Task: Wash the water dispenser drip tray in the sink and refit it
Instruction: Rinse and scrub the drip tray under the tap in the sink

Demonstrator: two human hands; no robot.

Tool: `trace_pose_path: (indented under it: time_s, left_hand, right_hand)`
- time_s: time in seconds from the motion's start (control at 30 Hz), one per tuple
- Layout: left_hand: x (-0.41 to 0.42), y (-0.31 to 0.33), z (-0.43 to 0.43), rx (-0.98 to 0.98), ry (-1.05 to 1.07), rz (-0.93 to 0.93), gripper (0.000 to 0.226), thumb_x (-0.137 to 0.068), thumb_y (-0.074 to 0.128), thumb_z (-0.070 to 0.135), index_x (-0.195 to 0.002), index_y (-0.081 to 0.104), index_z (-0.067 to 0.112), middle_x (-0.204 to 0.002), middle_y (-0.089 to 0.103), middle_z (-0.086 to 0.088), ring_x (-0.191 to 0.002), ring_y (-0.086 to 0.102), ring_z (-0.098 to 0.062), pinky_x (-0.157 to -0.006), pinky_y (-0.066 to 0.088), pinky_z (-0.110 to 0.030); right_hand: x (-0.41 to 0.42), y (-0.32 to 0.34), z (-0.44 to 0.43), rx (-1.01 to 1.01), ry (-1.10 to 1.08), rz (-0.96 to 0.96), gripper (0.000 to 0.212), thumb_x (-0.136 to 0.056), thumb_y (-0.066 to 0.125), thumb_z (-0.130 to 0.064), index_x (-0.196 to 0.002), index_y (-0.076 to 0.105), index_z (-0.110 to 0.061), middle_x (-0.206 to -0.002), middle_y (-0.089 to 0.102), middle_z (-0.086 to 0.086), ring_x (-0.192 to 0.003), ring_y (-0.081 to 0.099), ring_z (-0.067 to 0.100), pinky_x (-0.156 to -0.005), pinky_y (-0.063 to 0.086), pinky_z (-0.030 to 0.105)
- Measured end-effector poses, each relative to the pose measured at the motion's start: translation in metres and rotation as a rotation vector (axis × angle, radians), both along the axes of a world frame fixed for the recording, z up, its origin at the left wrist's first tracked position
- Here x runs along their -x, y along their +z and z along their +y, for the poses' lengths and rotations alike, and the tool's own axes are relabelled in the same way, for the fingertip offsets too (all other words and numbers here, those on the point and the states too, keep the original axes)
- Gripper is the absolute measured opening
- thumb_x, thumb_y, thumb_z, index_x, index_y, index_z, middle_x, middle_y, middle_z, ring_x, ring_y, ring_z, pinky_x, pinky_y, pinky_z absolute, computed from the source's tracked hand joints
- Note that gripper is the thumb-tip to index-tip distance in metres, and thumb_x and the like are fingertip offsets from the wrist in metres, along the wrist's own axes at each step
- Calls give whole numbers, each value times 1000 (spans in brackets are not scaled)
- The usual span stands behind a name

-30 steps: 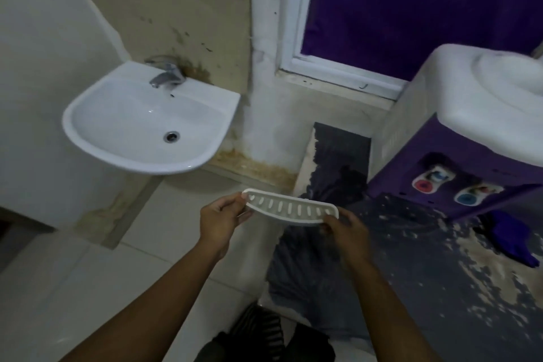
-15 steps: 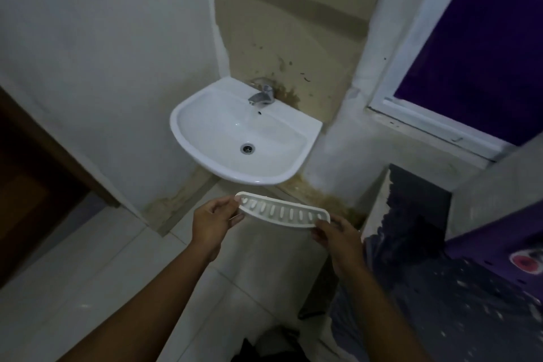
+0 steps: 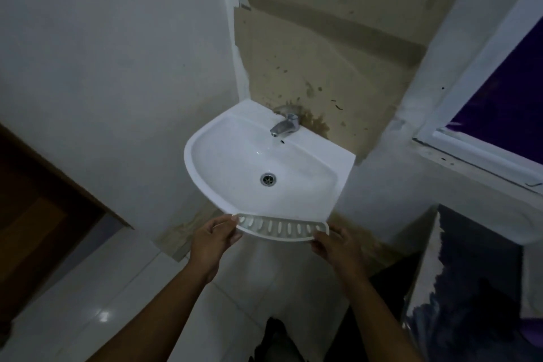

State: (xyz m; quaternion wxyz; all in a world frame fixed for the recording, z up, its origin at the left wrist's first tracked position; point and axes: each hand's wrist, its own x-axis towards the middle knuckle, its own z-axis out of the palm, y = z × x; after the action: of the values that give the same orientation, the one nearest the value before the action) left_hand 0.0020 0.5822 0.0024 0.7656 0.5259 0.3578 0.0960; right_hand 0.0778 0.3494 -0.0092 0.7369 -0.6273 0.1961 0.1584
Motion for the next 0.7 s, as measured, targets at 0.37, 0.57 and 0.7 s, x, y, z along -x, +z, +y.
trace_pose_path:
  time_s: [0.37, 0.57, 0.7]
  left_hand:
    - [-78, -19, 48, -68, -113, 137, 17, -82, 72, 13, -94, 70, 2, -87, 72, -16, -78, 71, -23, -73, 59, -27]
    - [-131, -36, 91, -36, -285, 141, 13, -84, 68, 5, -97, 67, 6, -90, 69, -16, -72, 69, -22, -59, 57, -19]
    - [-166, -49, 121, -68, -466, 155, 23, -85, 68, 8, -108, 66, 4, -96, 69, -16, -81, 68, -24, -64, 59, -23]
  right_hand:
    - [-60, -12, 34, 66, 8, 142, 25, -83, 71, -2, -106, 61, -6, -75, 67, 11, -65, 65, 21, -54, 58, 21]
    - [-83, -21, 64, 85, -71, 175, 32, -82, 74, -5, -110, 58, -8, -86, 69, 20, -66, 65, 21, -54, 58, 21]
    - [-90, -32, 87, 137, -156, 198, 30, -81, 76, -11, -108, 64, -14, -85, 72, 17, -68, 68, 18, -60, 59, 23]
